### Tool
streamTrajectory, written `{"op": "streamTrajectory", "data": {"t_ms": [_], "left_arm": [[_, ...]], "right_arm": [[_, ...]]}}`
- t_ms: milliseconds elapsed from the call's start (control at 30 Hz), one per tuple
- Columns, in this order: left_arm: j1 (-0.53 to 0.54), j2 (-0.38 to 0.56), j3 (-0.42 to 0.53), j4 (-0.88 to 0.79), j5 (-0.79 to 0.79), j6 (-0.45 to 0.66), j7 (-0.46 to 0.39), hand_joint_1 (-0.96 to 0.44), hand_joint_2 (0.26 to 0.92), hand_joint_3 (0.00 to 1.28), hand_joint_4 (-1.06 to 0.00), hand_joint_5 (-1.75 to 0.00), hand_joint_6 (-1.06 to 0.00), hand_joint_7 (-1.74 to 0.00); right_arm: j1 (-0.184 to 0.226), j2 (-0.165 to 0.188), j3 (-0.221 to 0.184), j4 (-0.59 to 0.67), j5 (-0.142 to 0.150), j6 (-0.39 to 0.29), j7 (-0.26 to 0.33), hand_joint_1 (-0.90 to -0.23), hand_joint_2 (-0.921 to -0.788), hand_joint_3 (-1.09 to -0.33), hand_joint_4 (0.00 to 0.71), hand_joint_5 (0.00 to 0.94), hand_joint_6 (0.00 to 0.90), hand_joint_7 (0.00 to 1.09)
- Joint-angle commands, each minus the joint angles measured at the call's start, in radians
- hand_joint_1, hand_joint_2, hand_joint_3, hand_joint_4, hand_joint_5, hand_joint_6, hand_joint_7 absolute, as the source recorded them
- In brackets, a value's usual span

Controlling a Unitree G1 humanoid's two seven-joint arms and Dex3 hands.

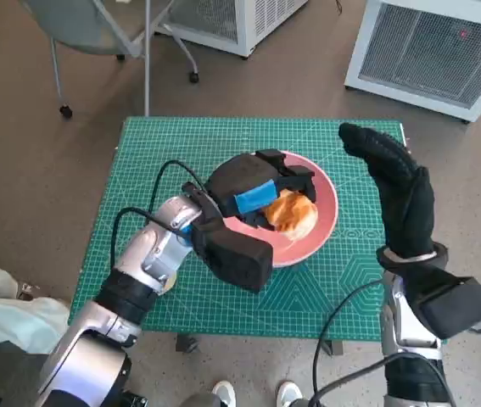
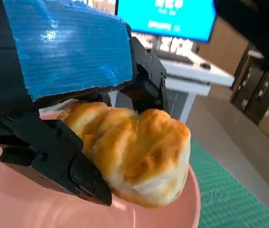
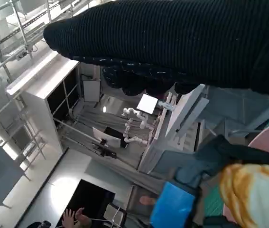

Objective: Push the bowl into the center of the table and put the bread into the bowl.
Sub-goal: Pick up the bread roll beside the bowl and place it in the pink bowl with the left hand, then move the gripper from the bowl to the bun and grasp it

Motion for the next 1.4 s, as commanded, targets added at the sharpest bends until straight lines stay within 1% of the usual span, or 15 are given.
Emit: {"op": "streamTrajectory", "data": {"t_ms": [33, 133, 267, 367, 600, 700, 833, 1000, 1100, 1300, 1400], "left_arm": [[0.006, 0.023, 0.015, -0.037, -0.031, 0.005, -0.06, -0.06, 0.813, 0.06, -0.22, -0.18, -0.32, -0.23], [0.016, 0.042, 0.023, -0.072, -0.042, 0.02, -0.1, -0.13, 0.792, 0.02, -0.13, -0.06, -0.3, -0.09], [0.046, 0.081, 0.044, -0.164, -0.066, 0.052, -0.162, -0.2, 0.783, 0.01, -0.06, -0.01, -0.27, -0.03], [0.077, 0.113, 0.074, -0.248, -0.103, 0.079, -0.217, -0.24, 0.781, 0.0, -0.03, 0.0, -0.26, -0.01], [0.138, 0.196, 0.166, -0.419, -0.242, 0.135, -0.35, -0.26, 0.779, 0.0, 0.0, 0.0, -0.25, 0.0], [0.159, 0.242, 0.225, -0.485, -0.332, 0.165, -0.419, -0.26, 0.779, 0.0, 0.0, 0.0, -0.24, 0.0], [0.191, 0.306, 0.303, -0.545, -0.439, 0.184, -0.488, -0.26, 0.777, 0.0, -0.02, -0.01, -0.25, 0.0], [0.241, 0.377, 0.374, -0.592, -0.496, 0.19, -0.524, -0.26, 0.774, 0.0, -0.04, -0.01, -0.26, -0.01], [0.281, 0.436, 0.408, -0.614, -0.479, 0.2, -0.529, -0.26, 0.769, 0.0, -0.05, -0.01, -0.27, -0.01], [0.346, 0.535, 0.432, -0.661, -0.419, 0.27, -0.541, -0.27, 0.763, 0.0, -0.08, -0.02, -0.28, -0.02], [0.369, 0.563, 0.437, -0.659, -0.424, 0.294, -0.559, -0.28, 0.763, 0.0, -0.08, -0.01, -0.29, -0.01]], "right_arm": [[0.026, 0.005, -0.002, 0.002, -0.018, 0.009, -0.016, -0.758, -0.921, -0.776, 0.142, 0.002, -0.001, 0.51], [0.024, 0.008, 0.0, 0.006, -0.022, 0.005, -0.019, -0.757, -0.921, -0.777, 0.142, 0.002, -0.001, 0.51], [0.022, 0.013, 0.003, 0.011, -0.022, 0.003, -0.019, -0.757, -0.921, -0.777, 0.142, 0.002, -0.001, 0.51], [0.021, 0.016, 0.004, 0.015, -0.017, 0.002, -0.015, -0.757, -0.921, -0.777, 0.142, 0.002, -0.001, 0.51], [0.022, 0.023, 0.009, 0.012, -0.015, 0.004, -0.014, -0.757, -0.921, -0.776, 0.142, 0.002, -0.001, 0.51], [0.019, 0.027, 0.012, 0.016, -0.013, 0.004, -0.012, -0.755, -0.921, -0.776, 0.143, 0.001, -0.001, 0.51], [0.019, 0.034, 0.015, 0.019, -0.011, 0.005, -0.009, -0.753, -0.921, -0.776, 0.142, 0.001, -0.001, 0.51], [0.024, 0.04, 0.018, 0.013, -0.011, 0.005, -0.008, -0.753, -0.921, -0.776, 0.14, 0.0, -0.001, 0.51], [0.025, 0.042, 0.02, 0.015, -0.01, 0.004, -0.007, -0.753, -0.921, -0.776, 0.139, 0.0, -0.001, 0.5], [0.022, 0.044, 0.022, 0.025, -0.009, -0.001, -0.005, -0.754, -0.921, -0.776, 0.136, 0.0, -0.001, 0.49], [0.021, 0.046, 0.024, 0.029, -0.009, -0.004, -0.004, -0.755, -0.921, -0.776, 0.137, 0.0, -0.001, 0.49]]}}
